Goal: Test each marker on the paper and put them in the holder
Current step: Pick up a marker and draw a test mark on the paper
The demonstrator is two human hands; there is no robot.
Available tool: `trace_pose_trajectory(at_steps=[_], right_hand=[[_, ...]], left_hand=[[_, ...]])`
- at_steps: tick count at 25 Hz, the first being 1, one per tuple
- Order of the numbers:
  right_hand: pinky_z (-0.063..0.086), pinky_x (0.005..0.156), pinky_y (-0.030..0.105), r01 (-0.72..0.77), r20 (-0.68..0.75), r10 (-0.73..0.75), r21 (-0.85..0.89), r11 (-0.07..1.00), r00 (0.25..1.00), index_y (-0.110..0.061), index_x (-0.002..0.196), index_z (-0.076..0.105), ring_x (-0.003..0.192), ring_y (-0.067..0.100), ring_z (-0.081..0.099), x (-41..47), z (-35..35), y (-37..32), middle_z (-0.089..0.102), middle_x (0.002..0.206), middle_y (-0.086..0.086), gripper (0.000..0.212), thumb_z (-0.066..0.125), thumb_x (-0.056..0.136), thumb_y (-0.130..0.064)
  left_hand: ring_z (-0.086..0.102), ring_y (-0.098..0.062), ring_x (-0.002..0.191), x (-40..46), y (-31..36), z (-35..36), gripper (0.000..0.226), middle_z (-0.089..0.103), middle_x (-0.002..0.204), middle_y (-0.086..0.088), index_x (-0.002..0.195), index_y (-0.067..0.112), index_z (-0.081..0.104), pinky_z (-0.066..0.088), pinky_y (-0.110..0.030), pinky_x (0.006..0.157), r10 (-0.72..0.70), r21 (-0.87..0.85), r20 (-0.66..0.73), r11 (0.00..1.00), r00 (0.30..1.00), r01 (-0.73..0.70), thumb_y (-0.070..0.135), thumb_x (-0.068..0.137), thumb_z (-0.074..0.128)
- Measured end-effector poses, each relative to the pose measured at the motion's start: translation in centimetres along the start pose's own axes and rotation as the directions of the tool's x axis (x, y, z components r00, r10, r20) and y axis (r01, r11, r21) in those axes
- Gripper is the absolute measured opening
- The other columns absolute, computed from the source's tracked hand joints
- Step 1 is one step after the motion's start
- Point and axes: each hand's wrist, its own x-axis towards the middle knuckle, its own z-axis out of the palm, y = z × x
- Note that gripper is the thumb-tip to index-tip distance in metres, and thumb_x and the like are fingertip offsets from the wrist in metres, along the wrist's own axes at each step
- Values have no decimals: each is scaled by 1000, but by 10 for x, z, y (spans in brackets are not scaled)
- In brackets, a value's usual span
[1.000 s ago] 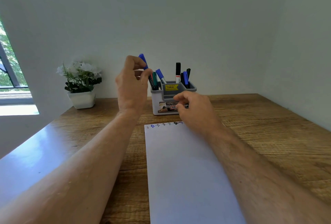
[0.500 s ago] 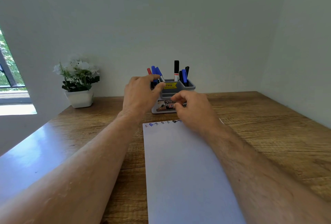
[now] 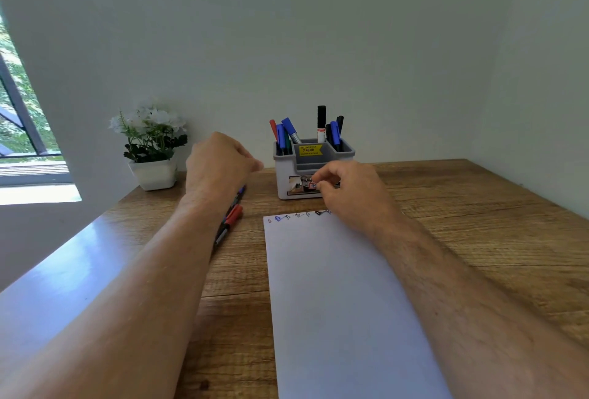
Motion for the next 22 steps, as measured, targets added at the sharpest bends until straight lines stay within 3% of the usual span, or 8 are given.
trace_pose_trajectory(at_steps=[2,4,7,10,17,20,22], right_hand=[[42,62,8,0,9,0,6,1000,1000,-22,103,72,78,1,57,0,-1,-1,71,100,-1,16,60,94,-19],[41,60,8,0,13,0,2,1000,1000,-23,103,72,76,1,57,-1,-2,-1,71,97,-2,16,60,94,-19],[39,59,8,4,9,-4,-11,1000,1000,-24,101,72,73,-3,54,-2,-3,0,67,91,-6,16,59,93,-20],[43,62,10,5,9,-5,-9,1000,1000,-23,101,72,75,0,56,-2,-2,1,63,89,-7,15,59,94,-19],[46,64,13,3,16,-3,2,1000,1000,-22,101,73,77,2,58,-2,-1,-2,61,85,-9,15,59,94,-20],[44,62,12,1,11,-1,6,1000,1000,-23,101,73,73,-1,56,-3,-2,-3,60,84,-10,15,60,94,-20],[51,66,16,-5,20,4,11,1000,1000,-22,101,72,76,2,59,-4,-3,-4,60,85,-9,15,60,95,-20]], left_hand=[[63,-19,78,0,-7,-8,45,71,88,-5,89,13,71,54,-35,69,-126,198,106,975,986,103,46,64,87],[58,-24,74,0,-13,-13,62,64,83,-8,90,11,59,50,-36,59,-253,430,219,892,942,140,53,55,89],[63,-29,87,1,-18,-13,71,68,89,-9,94,10,62,55,-43,76,-360,580,323,806,875,118,56,49,89],[64,-29,90,-2,-18,-11,69,69,92,-9,91,11,60,55,-45,83,-363,584,328,803,872,115,55,47,90],[63,-24,80,-11,-10,0,52,68,86,-6,84,14,62,56,-38,75,-289,504,343,860,894,85,55,61,84],[63,-22,77,-16,-4,3,48,68,83,-4,84,16,63,53,-34,65,-278,448,339,888,899,105,54,63,82],[60,-20,69,-16,0,0,43,66,76,-3,79,17,62,44,-30,53,-242,382,261,915,935,130,53,64,81]])
